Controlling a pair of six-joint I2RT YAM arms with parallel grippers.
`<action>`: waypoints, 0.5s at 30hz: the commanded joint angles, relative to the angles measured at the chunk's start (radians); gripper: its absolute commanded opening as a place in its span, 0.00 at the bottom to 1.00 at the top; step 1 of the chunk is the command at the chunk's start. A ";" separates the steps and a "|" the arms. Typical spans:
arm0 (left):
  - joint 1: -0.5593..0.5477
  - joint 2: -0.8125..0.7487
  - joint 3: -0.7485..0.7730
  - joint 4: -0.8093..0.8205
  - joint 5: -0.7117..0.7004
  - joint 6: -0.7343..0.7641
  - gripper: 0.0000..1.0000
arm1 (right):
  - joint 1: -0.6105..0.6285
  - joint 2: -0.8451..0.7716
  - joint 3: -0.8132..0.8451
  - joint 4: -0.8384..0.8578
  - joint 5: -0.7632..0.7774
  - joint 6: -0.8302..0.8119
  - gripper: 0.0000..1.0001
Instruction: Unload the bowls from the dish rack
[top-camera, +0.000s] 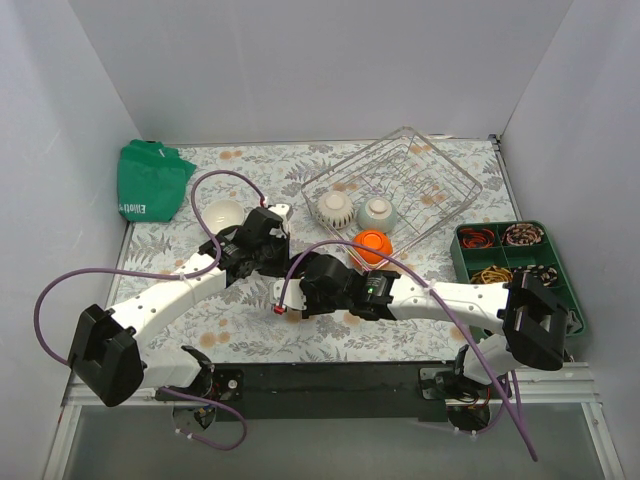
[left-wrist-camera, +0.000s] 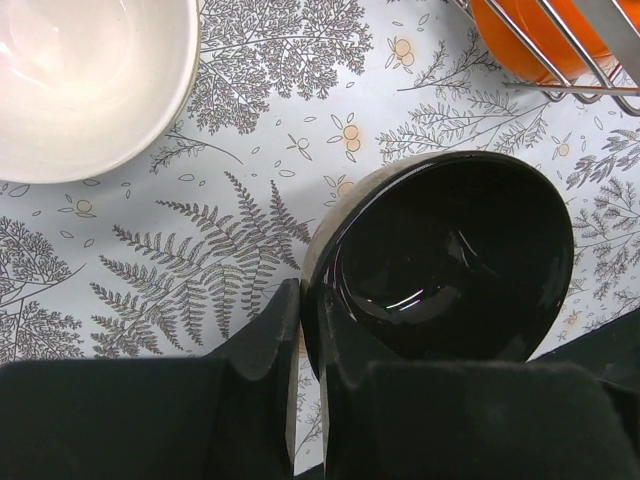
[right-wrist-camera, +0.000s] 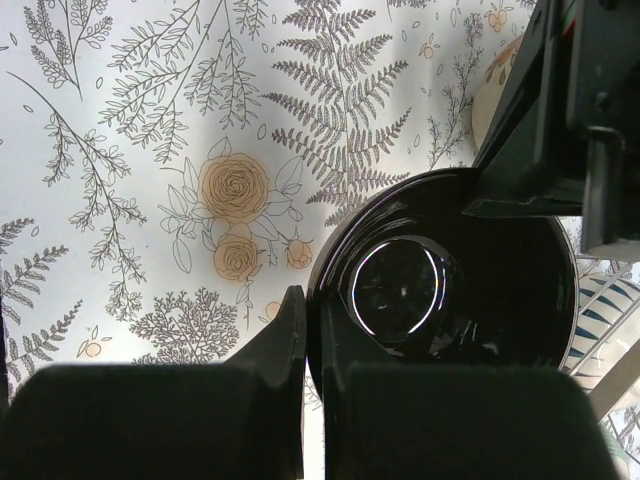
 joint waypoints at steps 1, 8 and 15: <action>0.003 -0.024 0.017 0.001 -0.045 -0.009 0.00 | 0.004 -0.032 0.025 0.114 0.034 0.021 0.08; 0.003 -0.055 0.055 0.001 -0.163 0.017 0.00 | 0.004 -0.072 0.007 0.113 0.063 0.052 0.66; 0.056 -0.038 0.124 -0.001 -0.220 0.071 0.00 | 0.001 -0.149 -0.033 0.119 0.150 0.102 0.94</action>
